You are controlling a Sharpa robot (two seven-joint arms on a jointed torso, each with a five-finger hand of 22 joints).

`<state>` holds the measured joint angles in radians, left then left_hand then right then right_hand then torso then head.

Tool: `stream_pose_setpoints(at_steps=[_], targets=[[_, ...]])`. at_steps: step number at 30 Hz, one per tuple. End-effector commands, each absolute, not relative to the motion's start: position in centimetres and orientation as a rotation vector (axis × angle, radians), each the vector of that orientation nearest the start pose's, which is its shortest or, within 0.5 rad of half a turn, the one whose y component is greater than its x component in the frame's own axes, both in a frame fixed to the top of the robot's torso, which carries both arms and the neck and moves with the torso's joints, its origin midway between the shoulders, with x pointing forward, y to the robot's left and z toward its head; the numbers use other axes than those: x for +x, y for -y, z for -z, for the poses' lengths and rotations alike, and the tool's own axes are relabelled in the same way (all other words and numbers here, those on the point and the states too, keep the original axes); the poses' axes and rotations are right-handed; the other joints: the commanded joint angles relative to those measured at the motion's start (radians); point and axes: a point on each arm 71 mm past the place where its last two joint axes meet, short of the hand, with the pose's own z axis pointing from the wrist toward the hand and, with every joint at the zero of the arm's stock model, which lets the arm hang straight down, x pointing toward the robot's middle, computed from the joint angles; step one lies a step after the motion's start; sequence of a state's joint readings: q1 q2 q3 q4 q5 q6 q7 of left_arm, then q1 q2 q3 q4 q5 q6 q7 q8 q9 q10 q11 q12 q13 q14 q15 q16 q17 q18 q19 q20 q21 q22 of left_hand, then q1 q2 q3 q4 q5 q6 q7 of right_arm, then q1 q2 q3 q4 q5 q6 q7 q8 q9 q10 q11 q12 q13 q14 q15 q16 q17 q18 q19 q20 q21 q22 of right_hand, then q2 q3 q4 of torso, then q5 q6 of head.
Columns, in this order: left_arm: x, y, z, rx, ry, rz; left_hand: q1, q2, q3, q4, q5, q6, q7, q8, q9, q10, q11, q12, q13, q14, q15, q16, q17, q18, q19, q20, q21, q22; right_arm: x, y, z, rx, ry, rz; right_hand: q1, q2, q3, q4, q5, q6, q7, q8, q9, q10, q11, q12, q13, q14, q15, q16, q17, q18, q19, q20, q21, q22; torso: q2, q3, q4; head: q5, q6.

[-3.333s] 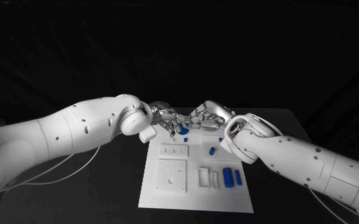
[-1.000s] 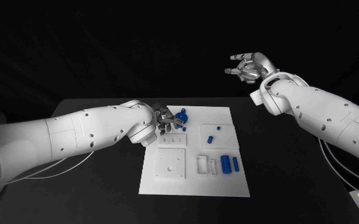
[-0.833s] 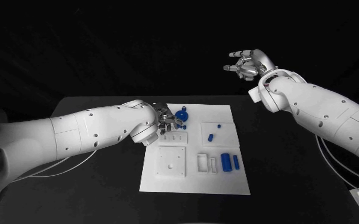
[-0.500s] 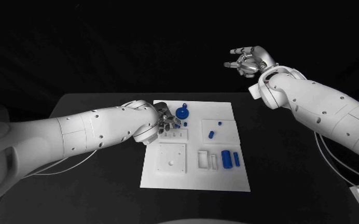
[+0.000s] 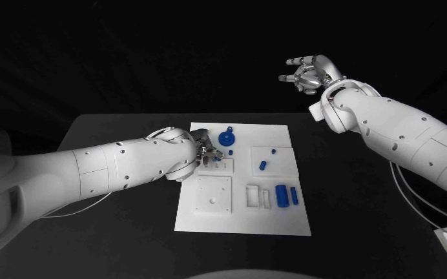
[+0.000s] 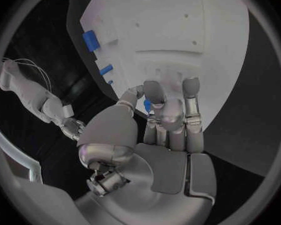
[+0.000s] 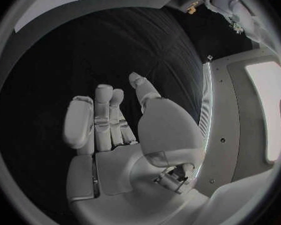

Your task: Assemble the parts on the task board

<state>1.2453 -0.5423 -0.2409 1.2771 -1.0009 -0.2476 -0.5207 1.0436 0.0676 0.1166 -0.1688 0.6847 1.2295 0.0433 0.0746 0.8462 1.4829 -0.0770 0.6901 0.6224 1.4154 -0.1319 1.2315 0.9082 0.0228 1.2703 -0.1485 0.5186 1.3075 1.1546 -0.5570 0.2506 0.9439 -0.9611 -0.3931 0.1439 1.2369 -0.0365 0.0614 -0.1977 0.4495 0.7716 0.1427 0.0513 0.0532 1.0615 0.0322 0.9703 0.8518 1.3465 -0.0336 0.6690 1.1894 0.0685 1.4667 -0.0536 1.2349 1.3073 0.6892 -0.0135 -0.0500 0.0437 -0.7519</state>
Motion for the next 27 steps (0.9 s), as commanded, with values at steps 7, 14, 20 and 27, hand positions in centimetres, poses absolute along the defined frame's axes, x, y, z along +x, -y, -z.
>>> stream_pose_setpoints(at_steps=[7,14,20,27], targets=[[50.1,-14.8,26.9,-0.268,-2.133,0.349,-0.001,0.011,0.109,-0.102,0.018,0.090,-0.080,0.009,0.005,0.028,-0.020,0.008,0.001,0.003,0.002,0.002,-0.004,-0.008,-0.006,0.002,0.008,0.020,59.6,24.6,15.0,0.507,-1.373,-0.853,-0.006,0.003,0.004,-0.001,0.004,0.009,0.000,0.003,0.001,-0.009,0.001,0.006,-0.001,-0.008,0.002,-0.003,-0.001,0.005,0.045,0.002,-0.006,0.169,0.000,-0.0012,0.0001,-0.001,-0.006],[49.9,-14.7,27.1,-0.243,-2.136,0.343,-0.002,0.012,0.111,-0.103,0.016,0.088,-0.079,0.009,0.005,0.027,-0.019,0.007,-0.001,0.001,0.003,-0.001,-0.010,-0.006,-0.008,0.003,0.008,0.020,59.6,24.6,15.0,0.505,-1.374,-0.850,-0.003,0.003,0.010,-0.004,0.004,0.011,0.000,0.003,0.002,-0.009,0.001,0.007,-0.003,-0.007,0.002,-0.002,-0.001,0.005,0.045,0.002,-0.006,0.169,0.000,-0.0006,0.0004,0.000,-0.006],[49.7,-14.7,27.4,-0.239,-2.155,0.342,-0.004,0.013,0.111,-0.103,0.016,0.088,-0.078,0.008,0.004,0.028,-0.017,0.007,-0.002,0.000,0.004,-0.003,-0.013,-0.005,-0.009,0.004,0.008,0.020,59.6,24.5,15.0,0.502,-1.377,-0.850,-0.002,0.003,0.013,-0.009,0.001,0.012,0.000,0.003,0.002,-0.009,0.001,0.007,-0.003,-0.007,0.002,-0.001,-0.002,0.005,0.046,0.002,-0.006,0.169,0.000,-0.0010,0.0000,0.008,-0.007],[49.4,-14.7,28.0,-0.244,-2.170,0.339,-0.004,0.013,0.111,-0.103,0.016,0.088,-0.078,0.008,0.004,0.028,-0.017,0.007,-0.003,-0.001,0.004,-0.003,-0.014,-0.005,-0.009,0.004,0.008,0.020,59.6,24.5,15.0,0.501,-1.379,-0.849,-0.002,0.003,0.013,-0.009,0.001,0.012,0.000,0.003,0.002,-0.009,0.001,0.007,-0.003,-0.007,0.002,-0.001,-0.002,0.005,0.046,0.002,-0.006,0.169,0.000,-0.0017,0.0003,0.004,-0.009]])
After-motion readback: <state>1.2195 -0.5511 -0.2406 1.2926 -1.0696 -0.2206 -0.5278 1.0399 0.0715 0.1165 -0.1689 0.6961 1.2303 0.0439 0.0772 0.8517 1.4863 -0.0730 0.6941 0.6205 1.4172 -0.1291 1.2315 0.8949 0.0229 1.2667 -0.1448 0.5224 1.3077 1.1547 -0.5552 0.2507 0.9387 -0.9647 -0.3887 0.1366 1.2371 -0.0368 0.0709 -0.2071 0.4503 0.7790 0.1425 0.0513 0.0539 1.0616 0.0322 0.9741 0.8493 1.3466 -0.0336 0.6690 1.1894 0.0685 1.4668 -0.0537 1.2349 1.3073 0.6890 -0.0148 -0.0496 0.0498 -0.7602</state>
